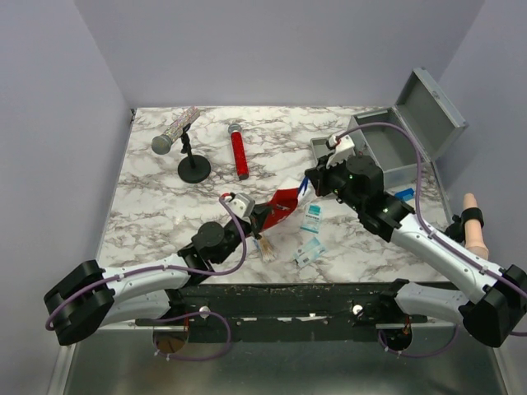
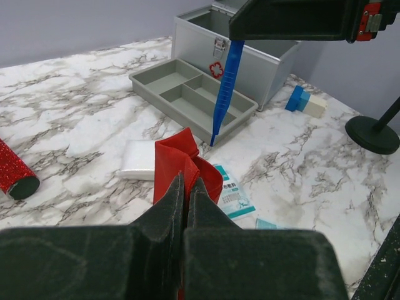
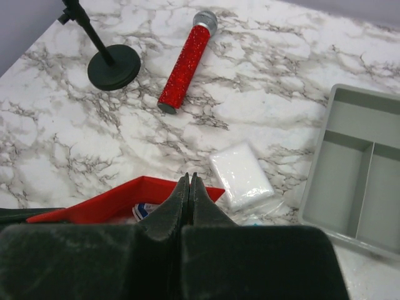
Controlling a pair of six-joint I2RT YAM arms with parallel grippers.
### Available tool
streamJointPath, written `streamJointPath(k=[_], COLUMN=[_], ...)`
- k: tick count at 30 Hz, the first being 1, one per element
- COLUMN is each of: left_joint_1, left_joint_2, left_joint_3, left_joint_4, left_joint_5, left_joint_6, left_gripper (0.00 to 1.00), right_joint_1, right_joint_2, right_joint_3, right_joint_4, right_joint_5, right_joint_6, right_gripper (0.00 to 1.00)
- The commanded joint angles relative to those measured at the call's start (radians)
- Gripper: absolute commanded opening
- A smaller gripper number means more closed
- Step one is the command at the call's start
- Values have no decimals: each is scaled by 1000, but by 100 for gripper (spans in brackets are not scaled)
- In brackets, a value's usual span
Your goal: Organize the medicine kit
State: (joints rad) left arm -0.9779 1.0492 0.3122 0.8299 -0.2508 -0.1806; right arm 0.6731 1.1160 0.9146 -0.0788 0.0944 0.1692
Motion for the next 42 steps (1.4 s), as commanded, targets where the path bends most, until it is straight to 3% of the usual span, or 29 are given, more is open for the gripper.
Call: streamJointPath(k=[1,5,21,35,42], left_joint_1=[-7,-7,-5,-4,1], left_joint_2=[3,21,84,104,84], left_joint_3=[48,99,214,274,258], left_joint_4=[-46,-107,-296,-304,-295], left_joint_5=[27,51,-15,7,1], left_joint_6=[-13,-39,-91,-89,-102], left_gripper=[0,0,0,0,0], right_joint_1=[28,54,86,102,146], right_joint_2=[-15,-15,-76,-4,39], right_joint_3=[-26,-65,-100,-105,-114], right_joint_4=[145,212,162,125,96], right_joint_5=[33,57,70,-54,-2], right_joint_6=[-82,-102,-91,-83,-158], right_gripper=[1,1,1,1,1])
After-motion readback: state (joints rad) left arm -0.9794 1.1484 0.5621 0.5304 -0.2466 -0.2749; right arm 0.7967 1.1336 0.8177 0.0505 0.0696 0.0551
